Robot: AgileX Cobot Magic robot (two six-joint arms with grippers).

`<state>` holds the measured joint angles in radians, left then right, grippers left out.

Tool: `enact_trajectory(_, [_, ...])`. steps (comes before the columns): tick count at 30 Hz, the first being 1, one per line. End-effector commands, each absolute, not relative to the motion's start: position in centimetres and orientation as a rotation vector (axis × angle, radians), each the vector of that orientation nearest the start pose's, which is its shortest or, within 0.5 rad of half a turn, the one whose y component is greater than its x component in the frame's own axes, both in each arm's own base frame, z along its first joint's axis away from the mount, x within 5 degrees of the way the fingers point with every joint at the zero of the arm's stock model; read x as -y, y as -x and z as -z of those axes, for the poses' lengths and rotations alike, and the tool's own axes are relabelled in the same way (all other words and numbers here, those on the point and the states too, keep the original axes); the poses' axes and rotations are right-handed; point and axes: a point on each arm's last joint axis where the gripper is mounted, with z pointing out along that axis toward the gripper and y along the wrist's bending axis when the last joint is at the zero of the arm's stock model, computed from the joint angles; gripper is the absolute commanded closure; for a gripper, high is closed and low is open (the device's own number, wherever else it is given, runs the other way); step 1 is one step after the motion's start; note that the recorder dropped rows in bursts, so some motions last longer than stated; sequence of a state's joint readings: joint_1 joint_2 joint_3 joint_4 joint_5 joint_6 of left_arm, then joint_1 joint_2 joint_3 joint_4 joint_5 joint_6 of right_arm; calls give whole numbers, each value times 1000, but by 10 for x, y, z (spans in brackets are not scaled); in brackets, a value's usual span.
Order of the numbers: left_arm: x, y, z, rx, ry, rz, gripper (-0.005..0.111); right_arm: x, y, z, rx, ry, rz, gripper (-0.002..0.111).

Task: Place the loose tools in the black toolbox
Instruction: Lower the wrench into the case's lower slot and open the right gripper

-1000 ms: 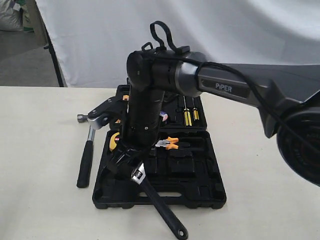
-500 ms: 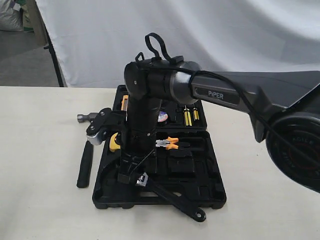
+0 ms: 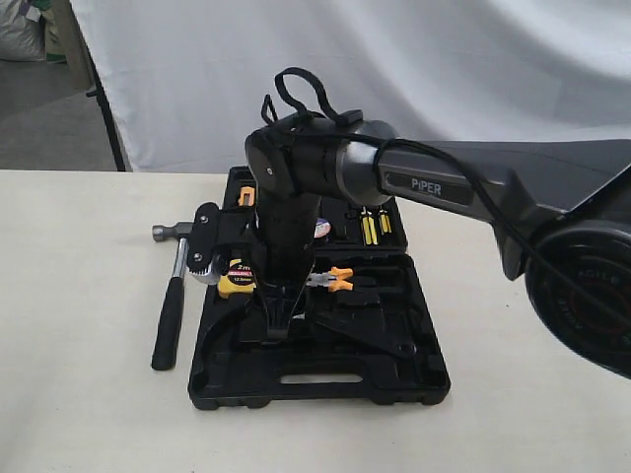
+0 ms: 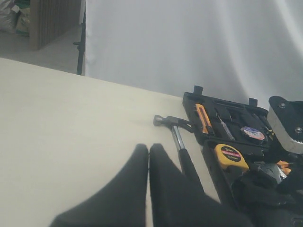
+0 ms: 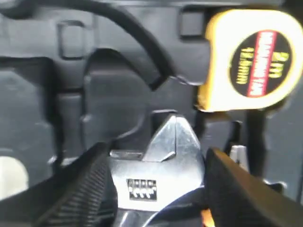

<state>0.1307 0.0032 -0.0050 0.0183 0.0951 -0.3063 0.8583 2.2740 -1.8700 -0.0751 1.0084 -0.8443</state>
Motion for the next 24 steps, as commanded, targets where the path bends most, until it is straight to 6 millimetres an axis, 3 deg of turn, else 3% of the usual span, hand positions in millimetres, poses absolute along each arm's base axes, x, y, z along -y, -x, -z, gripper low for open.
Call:
enact_trajectory(1, [-9, -55, -208, -1526, 346, 103, 106, -361, -326, -174, -1788, 2160, 127, 108])
enact_trajectory(7, [-9, -55, -208, -1526, 346, 103, 106, -363, -327, -174, -1726, 2182, 137, 108])
enact_trajectory(17, [-9, -55, -208, -1526, 346, 103, 106, -357, -327, -157, -1771, 2279, 194, 108])
enact_trajectory(24, [-9, -55, -208, -1526, 346, 103, 106, -356, -325, -157, -1786, 2286, 183, 108])
